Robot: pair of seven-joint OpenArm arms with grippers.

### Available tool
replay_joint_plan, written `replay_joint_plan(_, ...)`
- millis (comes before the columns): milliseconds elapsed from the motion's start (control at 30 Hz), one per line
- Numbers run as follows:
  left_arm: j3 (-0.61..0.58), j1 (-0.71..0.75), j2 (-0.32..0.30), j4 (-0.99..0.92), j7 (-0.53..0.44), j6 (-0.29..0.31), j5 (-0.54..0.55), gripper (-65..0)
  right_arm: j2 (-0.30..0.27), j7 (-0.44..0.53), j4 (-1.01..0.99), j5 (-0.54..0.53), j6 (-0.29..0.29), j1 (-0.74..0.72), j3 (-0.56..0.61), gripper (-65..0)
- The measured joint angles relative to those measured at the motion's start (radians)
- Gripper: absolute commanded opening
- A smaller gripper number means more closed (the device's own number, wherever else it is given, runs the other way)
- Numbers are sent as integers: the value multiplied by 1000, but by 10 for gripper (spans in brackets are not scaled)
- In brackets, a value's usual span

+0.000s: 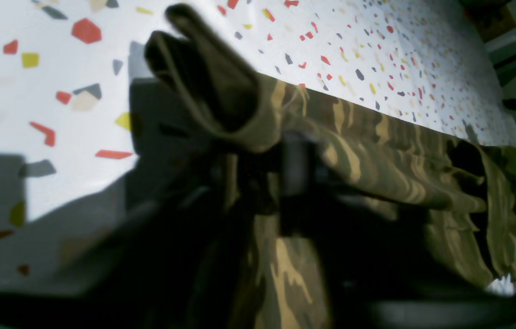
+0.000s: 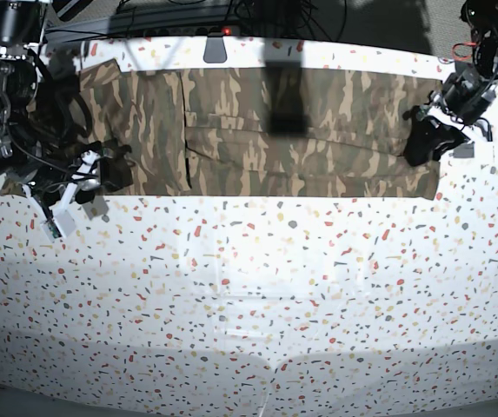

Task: Fold the T-shirt properly
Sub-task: 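Grasp the opposite folded end with the left gripper, then fold the end held by the left gripper inward toward the middle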

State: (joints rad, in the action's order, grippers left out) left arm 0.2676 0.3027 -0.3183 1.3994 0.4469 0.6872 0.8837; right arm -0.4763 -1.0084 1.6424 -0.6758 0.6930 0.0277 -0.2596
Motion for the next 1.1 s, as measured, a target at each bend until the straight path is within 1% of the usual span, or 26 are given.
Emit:
replay_joint_plan(33,0,0,1,0,-1,0,0,-632,0,0,0,0,0,0,0,-286)
replay_joint_plan(67,0,0,2,0,1,0,0,-650,0,0,0,0,0,0,0,-286)
replay_joint_plan(400,1,0,3,0,0,0,0,-650,0,0,0,0,0,0,0,-286)
replay_joint_plan(433,5,0,3,0,0,-4,0,-650,0,-2,6,0,0,0,0,-286)
replay_joint_plan(467,12,0,3,0,-5,-44,-6,-650,0,-3,20,0,0,2,0,-286)
replay_joint_plan(533,34,0,4,0,-14,-77,-63,-650,0,-3,63,0,1,6,0,-286)
replay_joint_plan(600,69,0,6,0,-27,-102,-113,-650,0,-4,111,-24,1,6,-2,-286)
replay_joint_plan(733,142,0,0,0,-45,-104,-150,-650,0,-1,186,-125,0,5,-2,-286)
replay_joint_plan(867,222,1,0,0,-77,-103,-214,-650,0,-15,192,-142,0,6,-2,-286)
replay_joint_plan(967,263,2,-36,0,-64,-101,-202,-650,0,-20,193,-143,1,5,-2,-286)
replay_joint_plan(1033,283,2,-57,7,-16,-108,-113,-650,0,-20,193,-143,0,6,-2,-286)
replay_joint_plan(1100,287,10,-55,50,40,-110,-40,-650,0,-21,193,-143,0,6,-2,-286)
